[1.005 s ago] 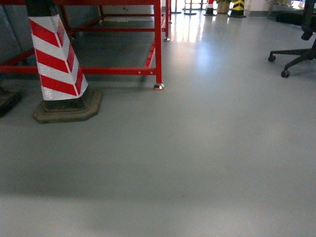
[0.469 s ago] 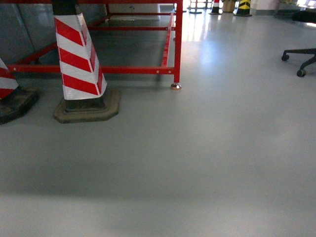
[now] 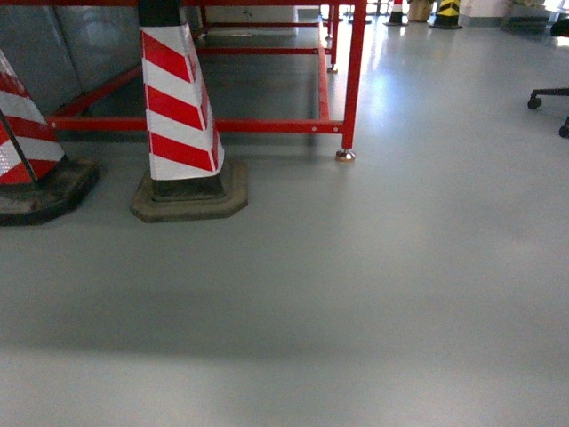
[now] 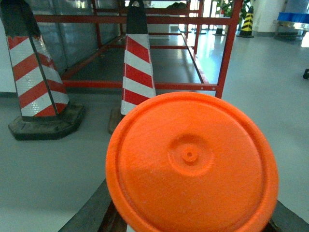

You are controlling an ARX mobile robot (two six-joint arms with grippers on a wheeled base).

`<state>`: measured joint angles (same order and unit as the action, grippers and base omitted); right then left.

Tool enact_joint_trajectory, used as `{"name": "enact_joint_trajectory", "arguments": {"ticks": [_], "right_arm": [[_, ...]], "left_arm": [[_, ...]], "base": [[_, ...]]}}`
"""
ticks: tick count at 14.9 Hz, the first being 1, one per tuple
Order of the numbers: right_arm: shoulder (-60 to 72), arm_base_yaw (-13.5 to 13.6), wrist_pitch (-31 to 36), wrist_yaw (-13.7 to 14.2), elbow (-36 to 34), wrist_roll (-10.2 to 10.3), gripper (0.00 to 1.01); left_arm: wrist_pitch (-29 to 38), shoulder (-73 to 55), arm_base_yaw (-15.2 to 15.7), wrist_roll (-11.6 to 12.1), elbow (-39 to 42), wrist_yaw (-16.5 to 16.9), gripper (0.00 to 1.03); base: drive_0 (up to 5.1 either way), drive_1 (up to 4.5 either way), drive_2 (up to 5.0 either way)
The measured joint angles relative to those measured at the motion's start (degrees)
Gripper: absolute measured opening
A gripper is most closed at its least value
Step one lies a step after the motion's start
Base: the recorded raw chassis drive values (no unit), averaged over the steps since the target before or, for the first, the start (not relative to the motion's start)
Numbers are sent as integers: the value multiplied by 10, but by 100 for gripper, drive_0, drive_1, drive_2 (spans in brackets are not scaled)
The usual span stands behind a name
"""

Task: Pick capacitor and pack into box

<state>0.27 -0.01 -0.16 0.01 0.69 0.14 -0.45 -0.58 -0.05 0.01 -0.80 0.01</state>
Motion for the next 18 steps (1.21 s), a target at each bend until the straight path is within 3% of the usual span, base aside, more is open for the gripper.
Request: {"name": "enact_joint_trajectory", "arguments": {"ticks": [16,18], "right_arm": [[0,0,2,-2,0,0,98],[0,0,1,-2,0,0,98]], "left_arm": [[0,0,0,0,0,-4,44],[0,0,0,0,0,-2,44]], "base": [[-502,234,234],[0,0,0]]}}
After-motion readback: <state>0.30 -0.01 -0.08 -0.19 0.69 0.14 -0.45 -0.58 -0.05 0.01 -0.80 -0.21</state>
